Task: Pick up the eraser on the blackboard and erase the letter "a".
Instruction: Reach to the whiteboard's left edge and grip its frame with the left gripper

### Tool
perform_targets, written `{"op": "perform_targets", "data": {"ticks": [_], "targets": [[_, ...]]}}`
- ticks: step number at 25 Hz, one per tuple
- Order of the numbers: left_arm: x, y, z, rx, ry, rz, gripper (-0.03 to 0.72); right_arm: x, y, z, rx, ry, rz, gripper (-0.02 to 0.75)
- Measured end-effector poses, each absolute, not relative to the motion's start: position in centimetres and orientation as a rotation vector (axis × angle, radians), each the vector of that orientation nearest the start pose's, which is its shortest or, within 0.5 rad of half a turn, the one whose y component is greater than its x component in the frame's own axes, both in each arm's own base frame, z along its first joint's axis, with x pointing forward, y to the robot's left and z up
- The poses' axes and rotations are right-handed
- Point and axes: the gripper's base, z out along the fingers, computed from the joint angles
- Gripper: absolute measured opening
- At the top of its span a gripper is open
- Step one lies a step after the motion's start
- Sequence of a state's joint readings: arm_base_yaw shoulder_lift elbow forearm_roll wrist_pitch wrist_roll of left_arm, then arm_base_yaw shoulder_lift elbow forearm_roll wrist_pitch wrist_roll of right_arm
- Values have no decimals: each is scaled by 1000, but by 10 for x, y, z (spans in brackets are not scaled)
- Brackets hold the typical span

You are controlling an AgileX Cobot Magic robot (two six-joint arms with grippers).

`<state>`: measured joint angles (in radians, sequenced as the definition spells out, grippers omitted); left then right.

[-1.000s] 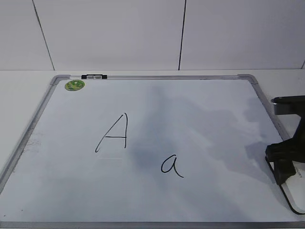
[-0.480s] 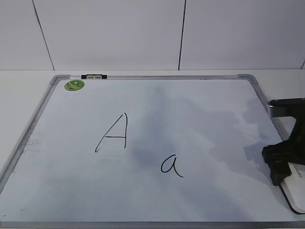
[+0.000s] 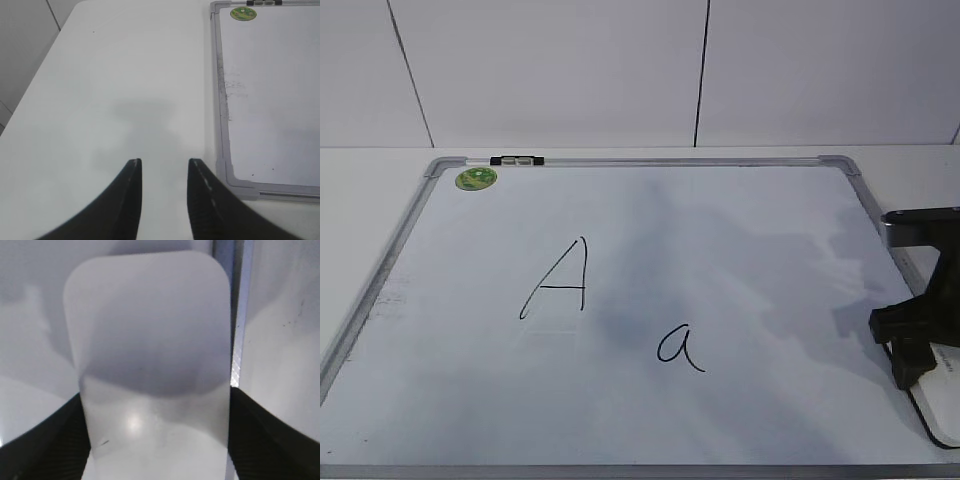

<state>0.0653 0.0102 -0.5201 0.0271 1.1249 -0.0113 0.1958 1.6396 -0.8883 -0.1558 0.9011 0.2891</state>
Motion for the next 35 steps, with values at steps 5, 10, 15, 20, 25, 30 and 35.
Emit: {"op": "perform_targets", "data": {"ticks": [5,10,15,20,25,30,35], "targets": [[-9,2,278,-83,2097,65,235,267,42,175,-7,3101,-185,585],[-9,2,278,-83,2097,65,235,267,42,175,-7,3101,-185,575],[-9,2,278,-83,2097,65,235,267,41,175,-8,3101,-186,552],[-9,2,278,-83,2097,65,235,267,41,175,-13,3099,-192,547],[-9,2,278,-83,2097,65,235,267,41,175,-15,3101,-196,546],[-9,2,278,-83,2097,65,235,267,41,179,-3,3129,-210,546],[-9,2,278,-83,2097,65,235,273,41,205,10,3093,-218,546]]}}
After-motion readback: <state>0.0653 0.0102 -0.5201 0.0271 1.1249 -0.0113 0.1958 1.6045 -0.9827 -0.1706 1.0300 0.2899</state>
